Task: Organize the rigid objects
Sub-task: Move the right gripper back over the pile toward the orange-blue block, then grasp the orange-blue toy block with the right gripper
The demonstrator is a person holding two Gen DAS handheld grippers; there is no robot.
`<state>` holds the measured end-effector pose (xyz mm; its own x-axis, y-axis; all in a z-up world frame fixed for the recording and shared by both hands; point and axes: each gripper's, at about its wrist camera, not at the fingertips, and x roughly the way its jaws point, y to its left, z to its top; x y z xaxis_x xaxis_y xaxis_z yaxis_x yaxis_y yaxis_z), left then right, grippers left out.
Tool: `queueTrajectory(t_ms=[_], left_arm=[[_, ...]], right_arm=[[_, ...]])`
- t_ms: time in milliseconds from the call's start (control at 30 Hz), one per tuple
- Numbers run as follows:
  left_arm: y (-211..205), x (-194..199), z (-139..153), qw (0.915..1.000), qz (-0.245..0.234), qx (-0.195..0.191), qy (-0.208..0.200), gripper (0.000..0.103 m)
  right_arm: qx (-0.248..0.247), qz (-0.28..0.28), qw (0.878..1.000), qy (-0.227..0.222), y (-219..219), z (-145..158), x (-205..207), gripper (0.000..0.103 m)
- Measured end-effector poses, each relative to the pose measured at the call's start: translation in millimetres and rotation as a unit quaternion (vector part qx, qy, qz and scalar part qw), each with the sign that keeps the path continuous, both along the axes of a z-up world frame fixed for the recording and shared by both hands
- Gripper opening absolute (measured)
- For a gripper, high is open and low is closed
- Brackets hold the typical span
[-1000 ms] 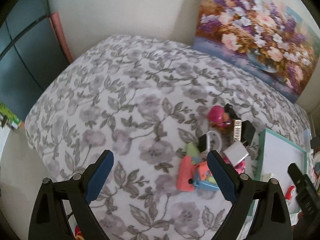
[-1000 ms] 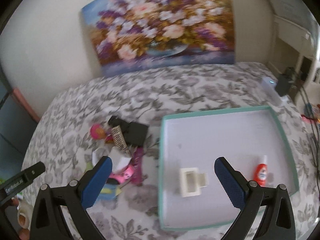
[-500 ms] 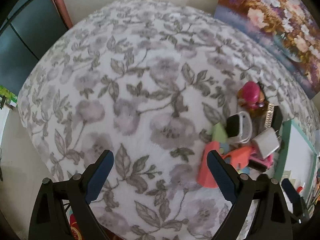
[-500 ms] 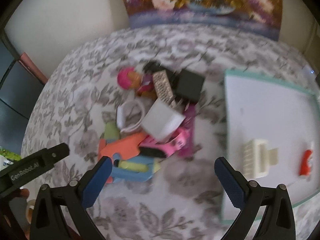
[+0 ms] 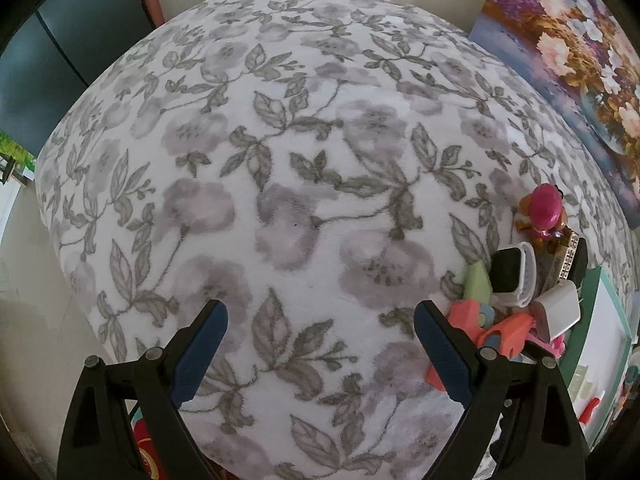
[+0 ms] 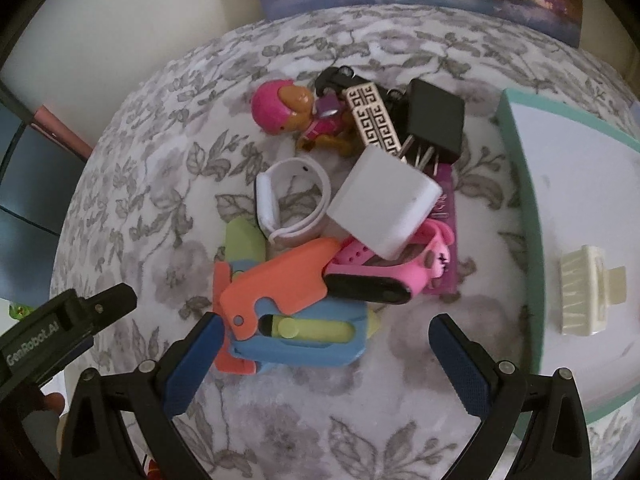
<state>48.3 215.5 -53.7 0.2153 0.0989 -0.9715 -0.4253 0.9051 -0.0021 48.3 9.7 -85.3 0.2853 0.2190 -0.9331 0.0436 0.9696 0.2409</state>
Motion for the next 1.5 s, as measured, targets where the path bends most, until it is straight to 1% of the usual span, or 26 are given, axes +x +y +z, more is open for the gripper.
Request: queueTrajectory(t_ms=[267,367,500,567,700,833,1000,1100,1333,1500], left_arm=[[2.0,4.3,-10.3,0.9999,-0.001,-0.002,0.012,0.095],[0.9,6.8,-19.2,0.9997,-0.002,-0.002,0.024,0.095],[3.1,7.2,-22.6,0.9995,0.008,-0.016,0.025,0.095],[3.8,7.5,-22.7,0.9995,0.009,-0.015,0.025,0.095],[8.0,6.8,-22.9,0.9995,0.013,-0.016,0.025,0.095],[9.5,4.4,-20.2,0.9996,0.014,-0.014,0.021,0.095],[7.3,2.7,-17.7,0.9995,0.016,-0.019,0.021,0.095],[5.1,2.6,-16.6,0.9995,0.014,-0.019,0.019,0.095],[3.3,0.9,-13.1,0.9996,0.014,-0.018,0.014,0.095],[3.9,0.1,-8.9,0.9997,0.013,-0.019,0.009,0.095]], right_arm=[[0.005,-0.019,1.0,0.017,8.7,-16.4,6.8,0.103],[-0.003,-0.025,1.0,0.013,12.4,-17.9,8.4,0.103],[-0.01,-0.029,0.999,0.009,18.5,-18.9,9.1,0.103],[-0.011,-0.029,0.999,0.009,22.6,-20.2,11.2,0.102],[-0.003,-0.034,0.999,0.01,22.1,-18.1,12.3,0.097],[0.008,-0.025,1.0,0.006,23.4,-14.9,14.0,0.087],[0.017,-0.014,1.0,0.004,23.8,-12.7,13.3,0.084],[0.025,-0.01,1.0,0.003,21.3,-11.3,10.8,0.08],[0.05,-0.013,0.999,0.004,10.0,-6.9,7.7,0.079],[0.059,-0.008,0.998,-0.005,7.4,1.2,6.7,0.078]])
